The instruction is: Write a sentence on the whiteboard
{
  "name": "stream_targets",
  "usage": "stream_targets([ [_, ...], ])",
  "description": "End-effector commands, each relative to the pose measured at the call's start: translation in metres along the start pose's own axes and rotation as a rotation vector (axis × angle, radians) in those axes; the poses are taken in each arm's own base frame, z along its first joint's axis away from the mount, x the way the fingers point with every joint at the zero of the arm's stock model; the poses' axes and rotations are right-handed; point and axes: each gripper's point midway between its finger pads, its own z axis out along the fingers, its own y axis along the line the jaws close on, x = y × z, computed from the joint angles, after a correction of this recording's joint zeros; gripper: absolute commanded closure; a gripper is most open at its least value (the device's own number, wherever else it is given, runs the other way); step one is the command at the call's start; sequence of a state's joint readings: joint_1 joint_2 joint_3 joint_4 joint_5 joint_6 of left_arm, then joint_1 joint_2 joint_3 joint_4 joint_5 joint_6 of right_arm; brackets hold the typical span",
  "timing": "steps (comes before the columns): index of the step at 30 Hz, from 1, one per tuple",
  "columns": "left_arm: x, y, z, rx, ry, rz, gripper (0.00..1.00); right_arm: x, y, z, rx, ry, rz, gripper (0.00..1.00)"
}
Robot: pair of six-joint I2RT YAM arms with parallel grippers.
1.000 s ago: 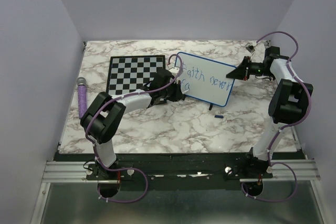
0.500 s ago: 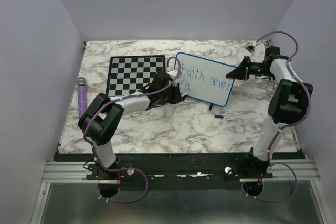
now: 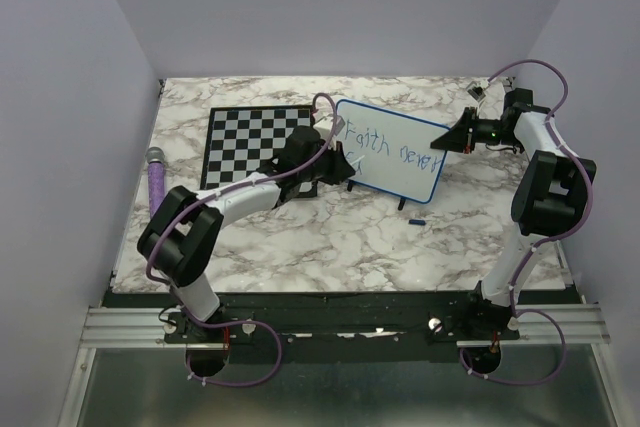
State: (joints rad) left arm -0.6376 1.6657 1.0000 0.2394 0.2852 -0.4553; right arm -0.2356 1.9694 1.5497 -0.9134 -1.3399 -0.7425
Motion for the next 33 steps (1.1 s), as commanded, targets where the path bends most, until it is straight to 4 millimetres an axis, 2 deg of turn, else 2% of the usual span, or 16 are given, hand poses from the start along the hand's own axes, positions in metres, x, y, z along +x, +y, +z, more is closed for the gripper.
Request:
stream_targets([
  [1,-0.009,0.002,0.012,-0.006,-0.015,-0.007,1.00,-0.005,-0.003,0.001,0.003,0.003,-0.049,1.00],
  [14,0.000,0.014,0.028,-0.036,0.018,-0.013,1.00,-0.004,-0.004,0.001,0.002,0.004,-0.043,1.00],
  [18,0.009,0.020,0.033,-0.053,0.043,-0.020,1.00,-0.004,-0.004,0.001,0.003,0.005,-0.044,1.00],
  [26,0.018,0.025,0.033,-0.067,0.063,-0.017,1.00,-0.004,-0.004,0.001,0.002,0.004,-0.045,1.00],
  [29,0.016,0.019,0.029,-0.040,0.052,-0.014,1.00,-0.005,-0.004,0.001,0.003,0.004,-0.046,1.00],
  [33,-0.002,0.006,0.016,-0.010,-0.007,-0.001,1.00,-0.004,-0.005,0.001,0.002,0.004,-0.044,0.99],
])
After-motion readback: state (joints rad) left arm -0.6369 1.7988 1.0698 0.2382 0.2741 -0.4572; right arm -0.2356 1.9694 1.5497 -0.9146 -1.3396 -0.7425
